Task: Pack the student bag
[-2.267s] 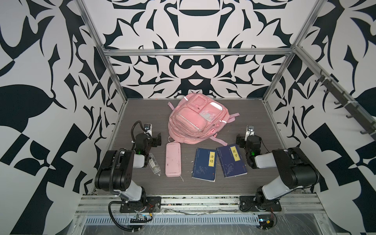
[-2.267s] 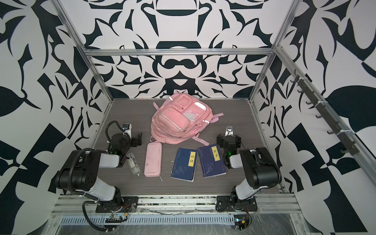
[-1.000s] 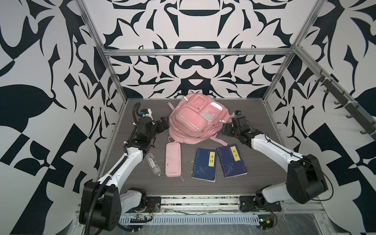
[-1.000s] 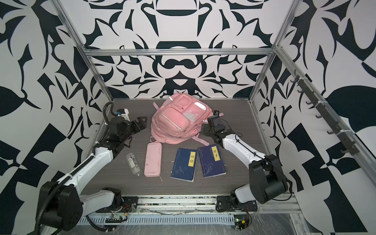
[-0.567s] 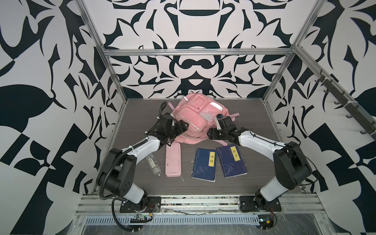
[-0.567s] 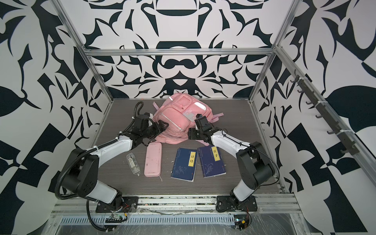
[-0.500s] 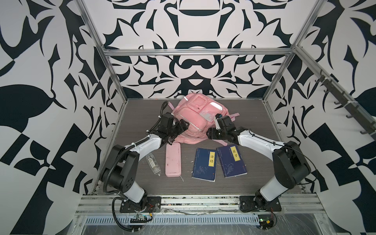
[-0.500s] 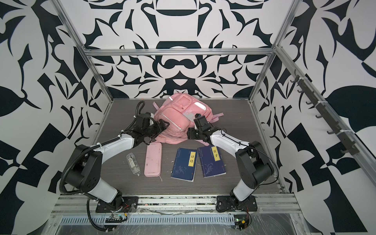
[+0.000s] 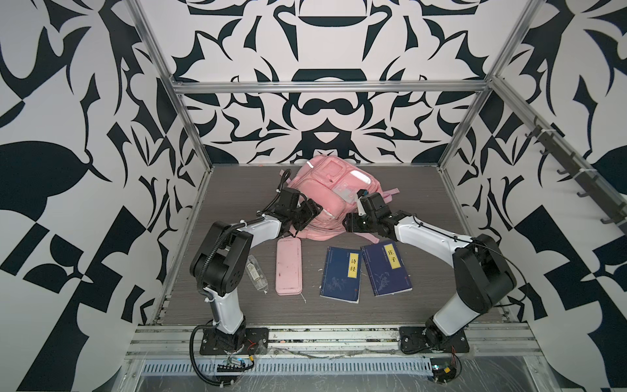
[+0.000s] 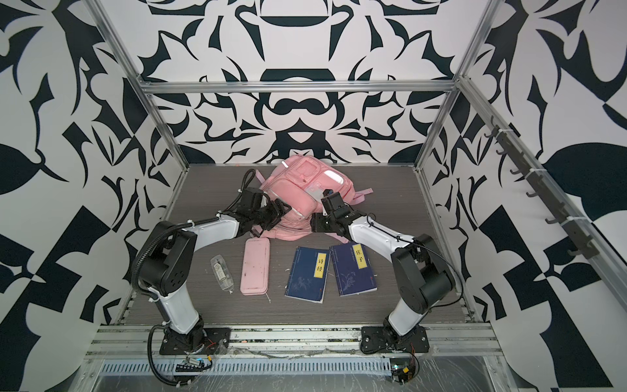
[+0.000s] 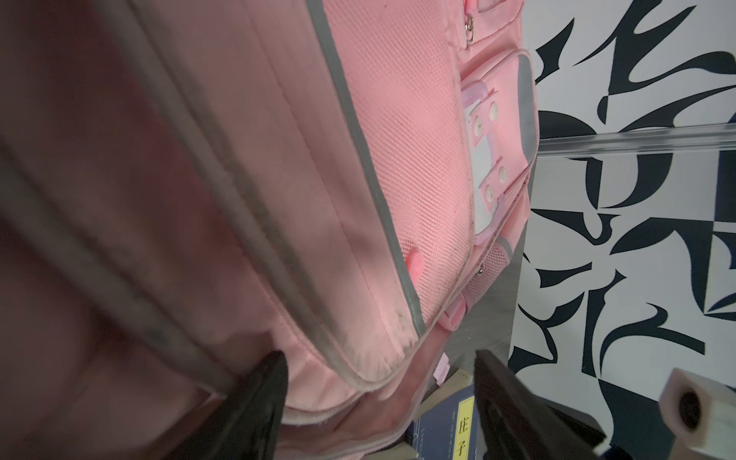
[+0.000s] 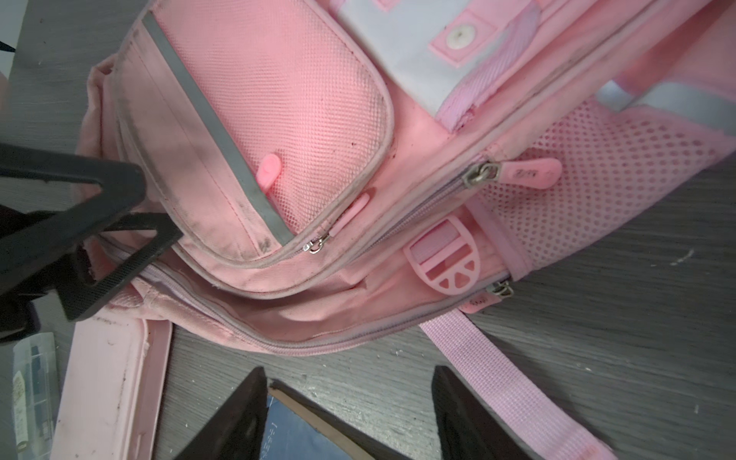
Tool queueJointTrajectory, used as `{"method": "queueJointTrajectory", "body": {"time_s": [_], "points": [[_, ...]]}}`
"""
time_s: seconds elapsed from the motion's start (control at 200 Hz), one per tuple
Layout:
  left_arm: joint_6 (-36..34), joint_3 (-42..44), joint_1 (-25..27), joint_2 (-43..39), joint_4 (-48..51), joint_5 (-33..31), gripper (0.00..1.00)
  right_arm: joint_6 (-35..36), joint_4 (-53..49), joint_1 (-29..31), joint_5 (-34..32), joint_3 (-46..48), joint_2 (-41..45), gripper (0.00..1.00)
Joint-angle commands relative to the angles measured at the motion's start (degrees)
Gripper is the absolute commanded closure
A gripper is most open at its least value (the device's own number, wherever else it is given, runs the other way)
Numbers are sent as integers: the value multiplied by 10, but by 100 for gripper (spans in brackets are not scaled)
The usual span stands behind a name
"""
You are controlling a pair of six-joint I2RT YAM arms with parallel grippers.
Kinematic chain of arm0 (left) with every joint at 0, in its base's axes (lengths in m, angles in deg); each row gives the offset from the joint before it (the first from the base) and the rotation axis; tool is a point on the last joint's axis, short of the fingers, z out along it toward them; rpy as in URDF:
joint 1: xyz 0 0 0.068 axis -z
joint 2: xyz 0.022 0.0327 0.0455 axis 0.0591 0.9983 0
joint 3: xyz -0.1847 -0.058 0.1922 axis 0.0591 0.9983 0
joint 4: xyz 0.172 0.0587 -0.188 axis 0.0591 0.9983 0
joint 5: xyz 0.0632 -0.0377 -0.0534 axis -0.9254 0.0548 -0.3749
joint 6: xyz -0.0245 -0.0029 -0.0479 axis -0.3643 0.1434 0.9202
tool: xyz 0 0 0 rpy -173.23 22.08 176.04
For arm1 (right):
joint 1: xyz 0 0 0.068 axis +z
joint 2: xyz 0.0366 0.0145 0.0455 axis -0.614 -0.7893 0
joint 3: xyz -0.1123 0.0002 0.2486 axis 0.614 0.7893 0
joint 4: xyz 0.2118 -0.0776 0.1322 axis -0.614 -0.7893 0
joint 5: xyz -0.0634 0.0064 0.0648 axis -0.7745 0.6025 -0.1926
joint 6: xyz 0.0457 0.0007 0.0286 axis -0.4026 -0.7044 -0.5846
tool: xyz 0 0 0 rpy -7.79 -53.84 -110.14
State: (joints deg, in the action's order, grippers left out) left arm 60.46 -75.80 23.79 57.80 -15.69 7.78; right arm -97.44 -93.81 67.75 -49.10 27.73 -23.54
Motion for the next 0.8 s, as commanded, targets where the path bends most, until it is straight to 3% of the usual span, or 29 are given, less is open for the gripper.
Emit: {"method": "queueJointTrajectory", "body": {"time_s": [0.0,0.33,0.43,0.695,0.795], "points": [[18,-25,12,16,-1,2,25,5,-7,3,-17,7,32,35],[49,-50,26,53,5,-10,37,13,-16,1,-42,32,59,45],[47,-55,27,51,4,-16,51,28,-21,1,-51,36,68,47],[9,-82,28,15,28,-12,100,48,44,-19,-50,85,80,45],[-7,-92,27,-5,45,-9,100,53,75,-36,-40,100,76,44]]}}
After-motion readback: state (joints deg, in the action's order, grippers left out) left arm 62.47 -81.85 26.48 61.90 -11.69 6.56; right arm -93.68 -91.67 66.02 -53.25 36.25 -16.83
